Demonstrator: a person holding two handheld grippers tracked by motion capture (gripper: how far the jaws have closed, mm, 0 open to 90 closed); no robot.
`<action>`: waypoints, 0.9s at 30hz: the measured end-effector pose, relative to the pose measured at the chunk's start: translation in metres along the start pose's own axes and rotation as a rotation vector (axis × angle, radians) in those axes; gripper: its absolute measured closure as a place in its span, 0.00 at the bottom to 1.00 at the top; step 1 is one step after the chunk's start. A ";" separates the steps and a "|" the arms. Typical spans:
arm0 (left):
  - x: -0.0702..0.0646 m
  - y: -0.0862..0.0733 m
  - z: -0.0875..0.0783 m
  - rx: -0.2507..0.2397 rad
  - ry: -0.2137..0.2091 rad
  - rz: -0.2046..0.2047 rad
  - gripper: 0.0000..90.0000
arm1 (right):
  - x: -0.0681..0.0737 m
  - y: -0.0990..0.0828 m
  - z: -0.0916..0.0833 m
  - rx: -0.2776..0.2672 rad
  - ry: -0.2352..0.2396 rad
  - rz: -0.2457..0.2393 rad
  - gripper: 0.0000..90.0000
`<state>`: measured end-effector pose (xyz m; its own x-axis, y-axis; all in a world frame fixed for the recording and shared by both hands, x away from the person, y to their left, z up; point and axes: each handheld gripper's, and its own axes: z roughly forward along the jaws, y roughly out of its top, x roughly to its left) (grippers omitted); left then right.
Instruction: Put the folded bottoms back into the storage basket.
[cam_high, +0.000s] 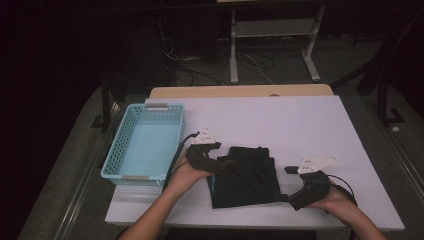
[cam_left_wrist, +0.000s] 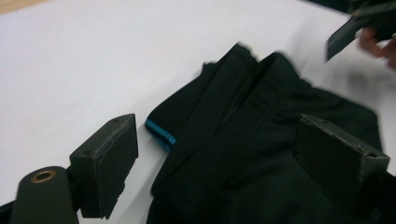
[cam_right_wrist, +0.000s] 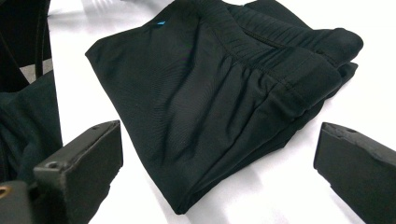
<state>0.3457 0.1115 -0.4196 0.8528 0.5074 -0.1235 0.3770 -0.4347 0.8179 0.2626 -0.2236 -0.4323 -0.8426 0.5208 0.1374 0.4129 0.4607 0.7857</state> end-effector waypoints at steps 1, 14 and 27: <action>0.001 -0.002 0.001 0.006 0.006 -0.006 0.16 | 0.000 0.000 0.000 0.000 0.000 0.001 0.02; 0.002 -0.019 0.010 0.097 0.067 -0.006 0.17 | 0.000 -0.001 0.000 0.009 -0.002 -0.008 0.02; 0.003 -0.028 0.012 0.150 0.109 -0.048 0.22 | 0.001 -0.001 0.001 0.015 0.003 -0.014 0.02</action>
<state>0.3419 0.1163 -0.4497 0.7918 0.6039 -0.0919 0.4727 -0.5105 0.7183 0.2617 -0.2226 -0.4340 -0.8491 0.5124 0.1283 0.4065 0.4788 0.7781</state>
